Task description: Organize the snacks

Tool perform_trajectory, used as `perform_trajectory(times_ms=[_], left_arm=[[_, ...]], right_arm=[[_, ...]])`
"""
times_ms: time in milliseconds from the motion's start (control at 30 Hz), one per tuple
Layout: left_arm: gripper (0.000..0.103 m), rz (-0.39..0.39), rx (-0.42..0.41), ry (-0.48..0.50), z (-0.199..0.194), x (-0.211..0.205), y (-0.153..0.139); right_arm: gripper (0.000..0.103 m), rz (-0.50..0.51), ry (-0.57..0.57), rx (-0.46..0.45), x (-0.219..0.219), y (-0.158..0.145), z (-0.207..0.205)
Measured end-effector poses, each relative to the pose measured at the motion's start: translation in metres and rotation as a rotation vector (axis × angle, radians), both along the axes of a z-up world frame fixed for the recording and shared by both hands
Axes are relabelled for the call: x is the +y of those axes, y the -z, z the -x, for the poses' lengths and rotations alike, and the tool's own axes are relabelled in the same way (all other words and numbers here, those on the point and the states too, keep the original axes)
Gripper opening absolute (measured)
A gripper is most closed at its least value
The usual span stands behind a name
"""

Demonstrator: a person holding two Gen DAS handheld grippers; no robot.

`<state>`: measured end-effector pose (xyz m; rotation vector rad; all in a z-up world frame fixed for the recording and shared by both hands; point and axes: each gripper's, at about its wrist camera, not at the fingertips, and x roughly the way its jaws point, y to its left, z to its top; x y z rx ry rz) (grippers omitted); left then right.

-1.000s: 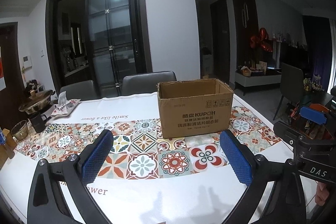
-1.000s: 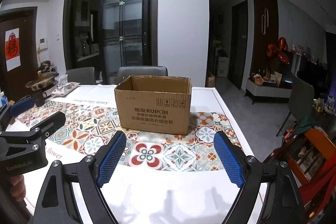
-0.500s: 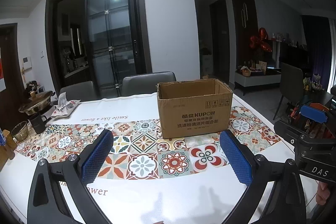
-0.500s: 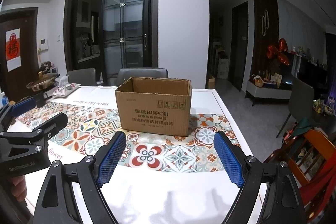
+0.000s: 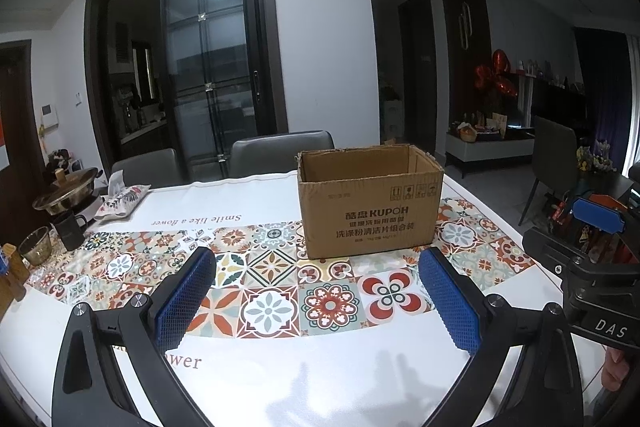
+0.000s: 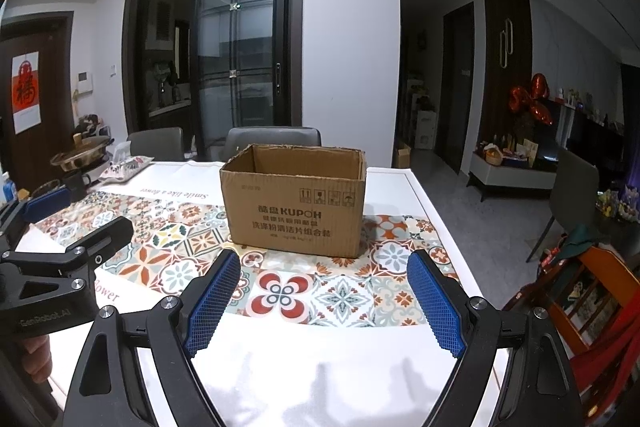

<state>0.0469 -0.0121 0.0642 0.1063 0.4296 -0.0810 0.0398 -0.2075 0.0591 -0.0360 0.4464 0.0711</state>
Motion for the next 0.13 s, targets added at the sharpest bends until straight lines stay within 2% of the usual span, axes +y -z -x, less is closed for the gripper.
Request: perform_trajectory(times_ms=[133], left_arm=[[0.103,0.004,0.007,0.000,-0.0001,0.0009,0.0003]], right_arm=[[0.086,-0.001,-0.001,0.004,-0.0006,0.0007,-0.0003]])
